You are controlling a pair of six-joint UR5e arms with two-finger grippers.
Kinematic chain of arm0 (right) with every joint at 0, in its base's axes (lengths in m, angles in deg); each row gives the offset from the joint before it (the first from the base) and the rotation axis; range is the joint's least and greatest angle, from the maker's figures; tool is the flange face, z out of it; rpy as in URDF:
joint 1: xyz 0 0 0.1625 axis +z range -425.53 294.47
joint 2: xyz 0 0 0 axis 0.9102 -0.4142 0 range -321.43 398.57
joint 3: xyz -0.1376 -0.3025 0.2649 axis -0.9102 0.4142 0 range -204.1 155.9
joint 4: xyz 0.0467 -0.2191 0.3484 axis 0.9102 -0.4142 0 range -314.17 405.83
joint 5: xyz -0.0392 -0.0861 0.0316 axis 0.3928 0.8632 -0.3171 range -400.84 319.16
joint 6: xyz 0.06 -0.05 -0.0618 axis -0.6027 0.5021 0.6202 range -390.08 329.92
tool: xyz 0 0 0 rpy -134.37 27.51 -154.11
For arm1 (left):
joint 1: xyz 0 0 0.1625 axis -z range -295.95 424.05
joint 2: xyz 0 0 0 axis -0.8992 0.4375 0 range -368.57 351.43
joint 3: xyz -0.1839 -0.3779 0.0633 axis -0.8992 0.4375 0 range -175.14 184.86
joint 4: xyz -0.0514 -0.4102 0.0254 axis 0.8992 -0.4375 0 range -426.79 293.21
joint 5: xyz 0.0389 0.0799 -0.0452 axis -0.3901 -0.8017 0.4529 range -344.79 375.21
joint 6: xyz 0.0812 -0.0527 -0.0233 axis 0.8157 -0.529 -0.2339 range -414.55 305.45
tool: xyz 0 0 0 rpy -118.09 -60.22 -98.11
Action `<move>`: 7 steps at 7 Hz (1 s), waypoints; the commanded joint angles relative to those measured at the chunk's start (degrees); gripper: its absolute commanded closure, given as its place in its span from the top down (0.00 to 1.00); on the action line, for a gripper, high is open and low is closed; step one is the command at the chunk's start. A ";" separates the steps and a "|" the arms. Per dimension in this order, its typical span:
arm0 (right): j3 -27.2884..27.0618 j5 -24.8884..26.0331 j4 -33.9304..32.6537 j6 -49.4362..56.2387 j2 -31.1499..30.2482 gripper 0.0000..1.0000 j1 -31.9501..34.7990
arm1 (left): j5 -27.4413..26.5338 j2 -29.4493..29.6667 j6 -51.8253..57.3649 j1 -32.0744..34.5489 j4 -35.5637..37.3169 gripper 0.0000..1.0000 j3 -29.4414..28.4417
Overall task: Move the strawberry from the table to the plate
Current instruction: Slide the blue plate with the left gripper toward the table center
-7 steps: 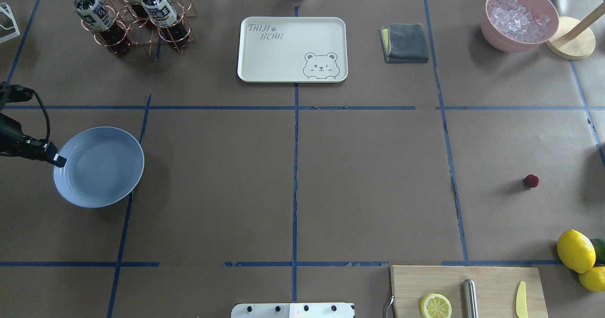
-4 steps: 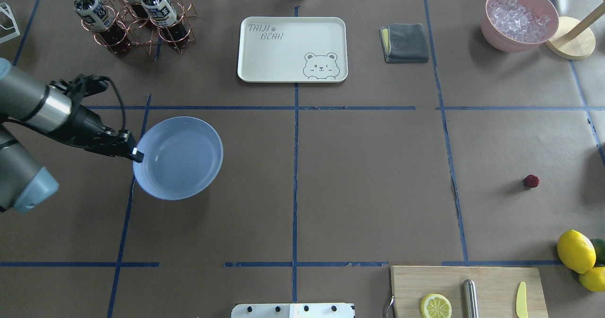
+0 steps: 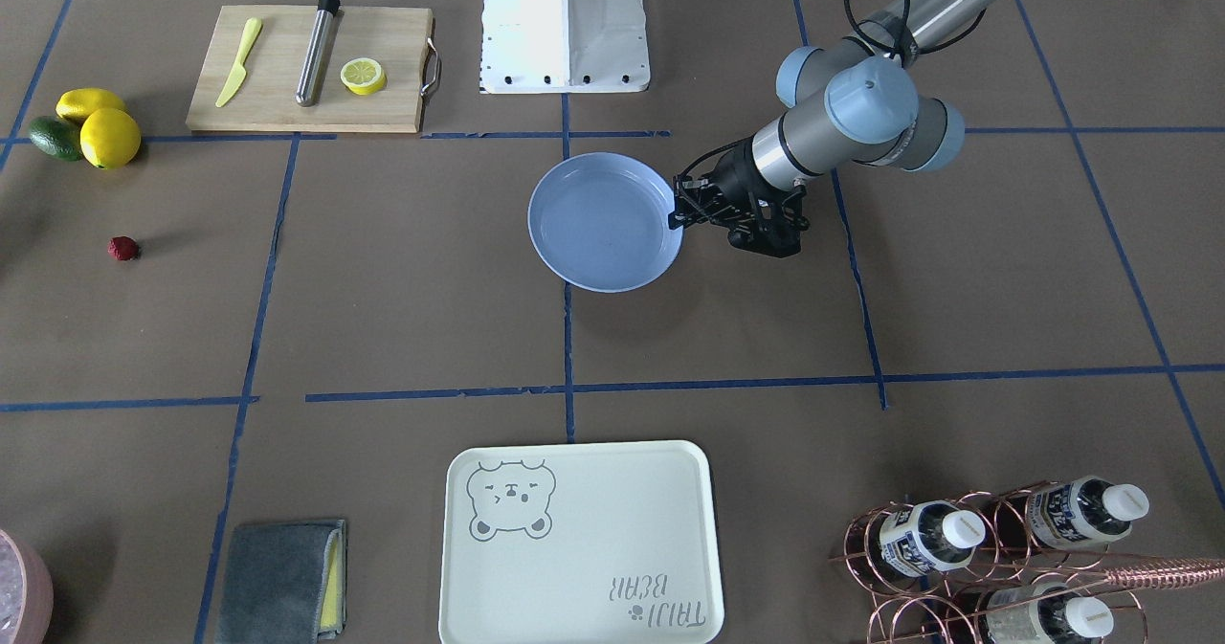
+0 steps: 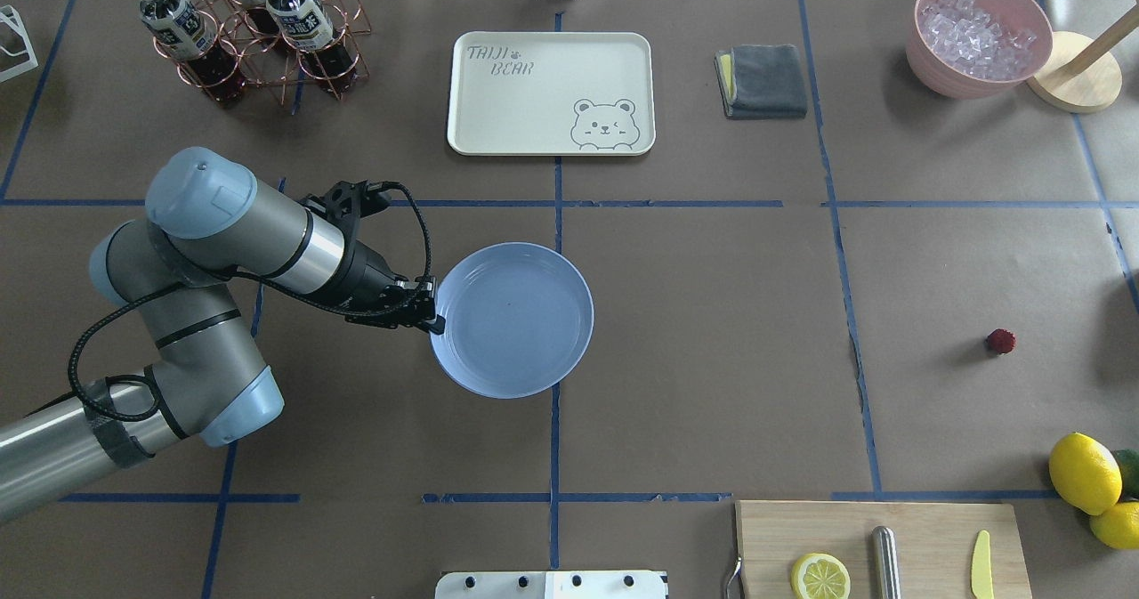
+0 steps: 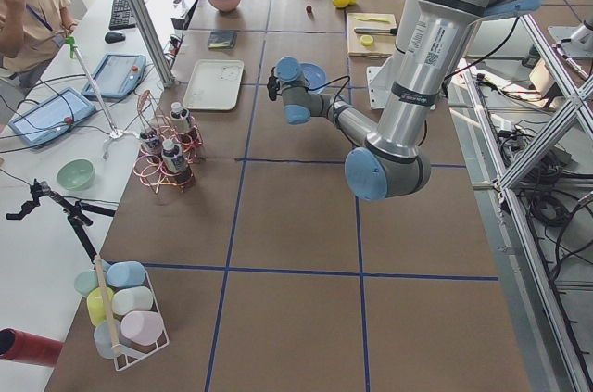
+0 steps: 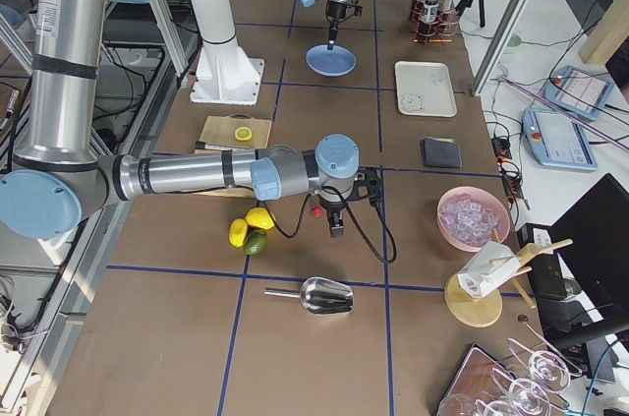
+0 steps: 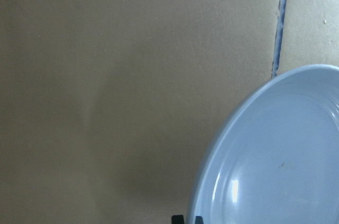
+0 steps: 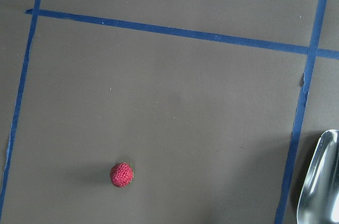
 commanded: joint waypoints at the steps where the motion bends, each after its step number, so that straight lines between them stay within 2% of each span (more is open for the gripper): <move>1: 0.04 0.02 -0.04 -0.09 0.00 1.00 0.00 | -3.13 3.53 -0.19 -1.05 0.07 0.00 -3.07; 3: 0.12 0.11 -0.13 -0.09 0.26 1.00 0.00 | -5.40 5.64 -0.02 -1.76 -0.02 0.00 -6.76; 4: 0.47 0.11 -0.04 -0.09 0.44 1.00 0.00 | -9.34 6.26 -0.36 -3.68 -0.02 0.00 -7.03; 5: 0.47 0.03 -0.04 0.00 0.35 1.00 0.00 | -9.55 6.35 -0.37 -3.70 0.15 0.00 -7.03; 6: 0.39 -0.32 -0.04 -0.09 0.00 1.00 0.00 | -9.55 6.53 -0.28 -3.78 0.50 0.08 -7.03; 7: 0.56 -1.81 -0.04 -0.09 -0.26 1.00 0.00 | -9.64 6.35 -0.02 -3.96 0.42 0.46 -7.12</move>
